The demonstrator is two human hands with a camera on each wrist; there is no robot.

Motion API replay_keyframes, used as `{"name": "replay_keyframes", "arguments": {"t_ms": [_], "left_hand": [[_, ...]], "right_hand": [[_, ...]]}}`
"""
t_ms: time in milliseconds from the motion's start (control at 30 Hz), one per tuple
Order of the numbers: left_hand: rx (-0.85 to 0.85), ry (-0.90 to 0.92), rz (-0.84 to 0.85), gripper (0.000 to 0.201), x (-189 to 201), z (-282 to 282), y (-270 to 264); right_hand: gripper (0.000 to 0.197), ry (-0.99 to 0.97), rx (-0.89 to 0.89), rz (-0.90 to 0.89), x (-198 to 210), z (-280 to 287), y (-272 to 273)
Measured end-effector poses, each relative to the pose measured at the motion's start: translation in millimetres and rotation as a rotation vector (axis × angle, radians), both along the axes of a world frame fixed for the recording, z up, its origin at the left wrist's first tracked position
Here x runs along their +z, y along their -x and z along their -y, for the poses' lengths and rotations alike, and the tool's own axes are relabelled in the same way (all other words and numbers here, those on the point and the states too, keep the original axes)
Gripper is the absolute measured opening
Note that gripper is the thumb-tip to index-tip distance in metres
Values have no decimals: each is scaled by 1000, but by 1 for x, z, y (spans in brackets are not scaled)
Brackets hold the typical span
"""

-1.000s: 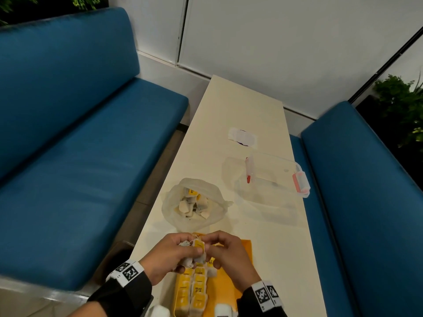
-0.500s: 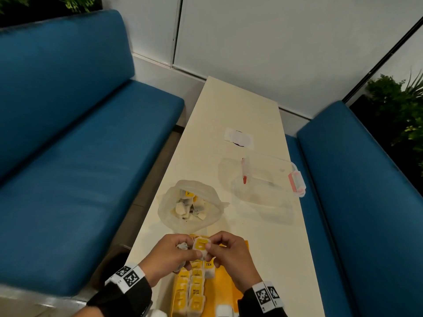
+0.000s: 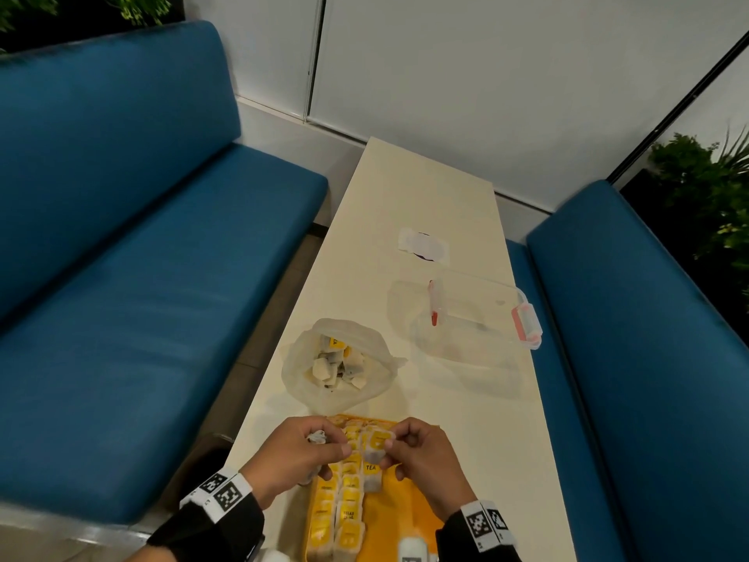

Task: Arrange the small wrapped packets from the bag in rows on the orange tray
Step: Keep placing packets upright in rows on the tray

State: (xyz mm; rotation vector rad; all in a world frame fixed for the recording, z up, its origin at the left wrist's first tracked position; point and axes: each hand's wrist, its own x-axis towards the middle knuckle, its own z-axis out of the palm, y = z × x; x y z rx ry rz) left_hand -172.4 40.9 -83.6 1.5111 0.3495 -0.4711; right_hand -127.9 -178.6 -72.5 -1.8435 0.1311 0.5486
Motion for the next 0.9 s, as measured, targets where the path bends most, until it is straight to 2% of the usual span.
{"name": "replay_keyframes", "arguments": {"t_ms": [267, 567, 700, 800, 900], "left_hand": [[11, -27, 4, 8, -3, 1, 4], [10, -27, -8, 6, 0, 3, 5], [6, -44, -1, 7, 1, 3, 5], [3, -44, -5, 10, 2, 3, 5], [15, -20, -13, 23, 3, 3, 5]], "right_hand": [[9, 187, 59, -128, -15, 11, 17], [14, 283, 74, -219, -37, 9, 26], [9, 294, 66, -232, -44, 2, 26], [7, 290, 47, -215, -48, 1, 26], [11, 283, 31, -212, -51, 1, 24]]}}
